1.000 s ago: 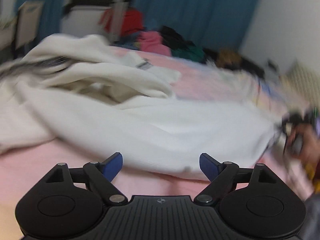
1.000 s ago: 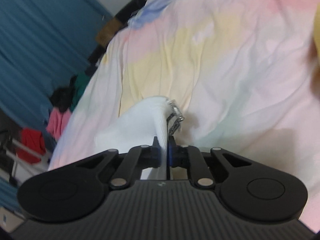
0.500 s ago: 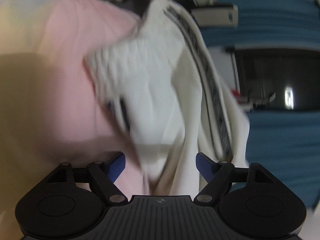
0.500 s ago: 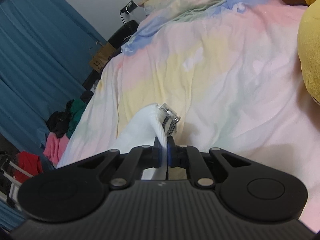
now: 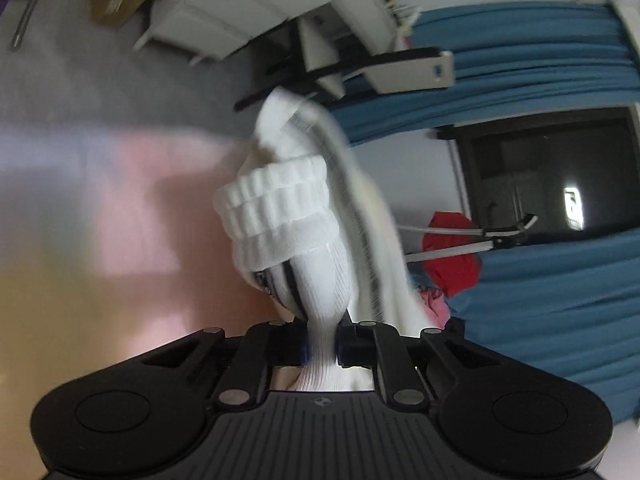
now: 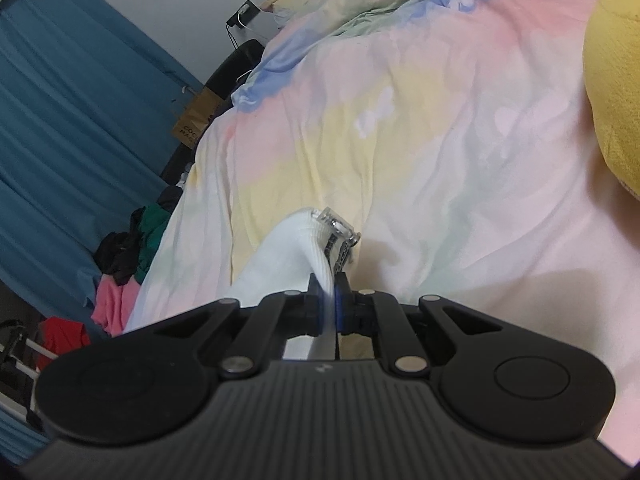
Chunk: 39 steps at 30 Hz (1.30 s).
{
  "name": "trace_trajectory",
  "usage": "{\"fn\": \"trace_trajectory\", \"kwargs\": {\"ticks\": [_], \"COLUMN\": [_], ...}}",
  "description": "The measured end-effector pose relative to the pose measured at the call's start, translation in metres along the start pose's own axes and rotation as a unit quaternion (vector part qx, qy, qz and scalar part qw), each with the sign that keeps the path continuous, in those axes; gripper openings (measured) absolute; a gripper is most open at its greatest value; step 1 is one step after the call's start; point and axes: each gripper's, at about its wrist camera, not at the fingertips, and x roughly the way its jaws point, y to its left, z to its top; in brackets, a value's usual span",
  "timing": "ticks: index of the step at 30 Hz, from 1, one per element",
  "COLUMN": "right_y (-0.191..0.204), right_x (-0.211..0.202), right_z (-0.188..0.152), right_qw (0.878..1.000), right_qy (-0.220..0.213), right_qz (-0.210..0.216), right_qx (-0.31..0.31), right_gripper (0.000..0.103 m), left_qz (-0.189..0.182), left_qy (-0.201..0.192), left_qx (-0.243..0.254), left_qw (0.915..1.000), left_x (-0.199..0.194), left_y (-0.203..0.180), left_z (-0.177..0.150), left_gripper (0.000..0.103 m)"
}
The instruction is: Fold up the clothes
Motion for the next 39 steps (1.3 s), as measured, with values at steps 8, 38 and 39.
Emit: {"fn": "trace_trajectory", "kwargs": {"ticks": [8,38,39], "right_y": [0.009,0.127,0.13], "right_x": [-0.018,-0.142,-0.147], "right_z": [0.0,-0.078,-0.084], "right_qw": [0.999,0.915,0.908], "right_qy": [-0.013,0.042,0.044], "right_qz": [-0.019,0.215,0.226], "right_qx": [-0.044,-0.338,-0.349], "right_gripper": [0.009,0.072,0.072], "left_qz": [0.063,0.077,0.067], "left_qy": [0.055,-0.062,-0.062], "left_qx": [0.069,0.505,0.516], "left_qw": [0.9941,0.8572,0.8516], "left_x": [-0.078,-0.104,-0.098], "left_y": [-0.022,-0.111,-0.12], "left_z": [0.027,-0.147,-0.16], "left_gripper": [0.011,0.092,0.092]}}
